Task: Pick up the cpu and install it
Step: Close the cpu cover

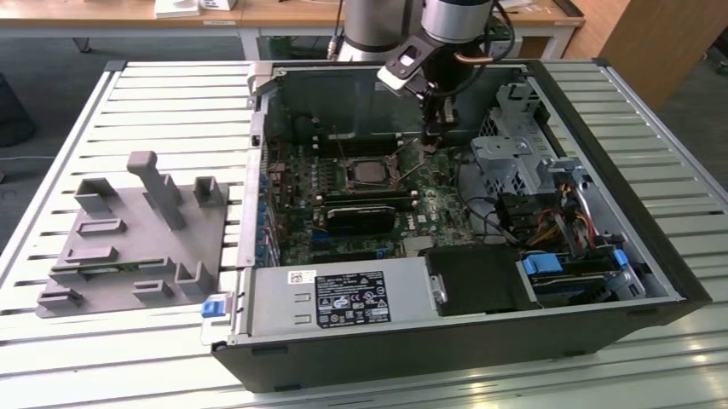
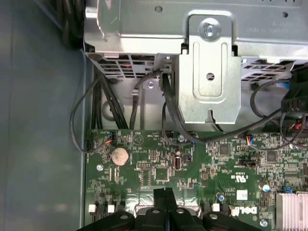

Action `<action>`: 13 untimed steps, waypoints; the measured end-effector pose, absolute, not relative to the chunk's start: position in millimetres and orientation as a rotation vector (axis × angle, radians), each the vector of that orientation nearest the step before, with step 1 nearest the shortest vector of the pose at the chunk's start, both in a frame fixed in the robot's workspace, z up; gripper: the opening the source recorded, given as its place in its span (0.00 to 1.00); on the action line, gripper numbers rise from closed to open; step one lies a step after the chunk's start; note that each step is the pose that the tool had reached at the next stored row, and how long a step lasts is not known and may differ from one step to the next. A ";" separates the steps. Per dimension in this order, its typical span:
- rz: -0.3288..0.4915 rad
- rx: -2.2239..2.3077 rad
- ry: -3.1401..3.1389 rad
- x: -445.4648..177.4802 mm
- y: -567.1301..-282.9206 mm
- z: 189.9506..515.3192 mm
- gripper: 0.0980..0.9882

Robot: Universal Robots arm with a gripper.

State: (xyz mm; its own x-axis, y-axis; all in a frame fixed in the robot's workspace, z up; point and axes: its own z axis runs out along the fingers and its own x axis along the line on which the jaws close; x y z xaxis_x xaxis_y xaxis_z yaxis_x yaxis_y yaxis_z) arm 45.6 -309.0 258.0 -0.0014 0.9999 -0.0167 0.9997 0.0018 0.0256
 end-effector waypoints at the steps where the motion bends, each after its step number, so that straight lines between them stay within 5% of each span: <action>1: 0.010 2.199 2.202 46.6 -309.0 257.9 0.01; 13: 0.010 2.198 2.202 53.9 -308.9 253.7 0.01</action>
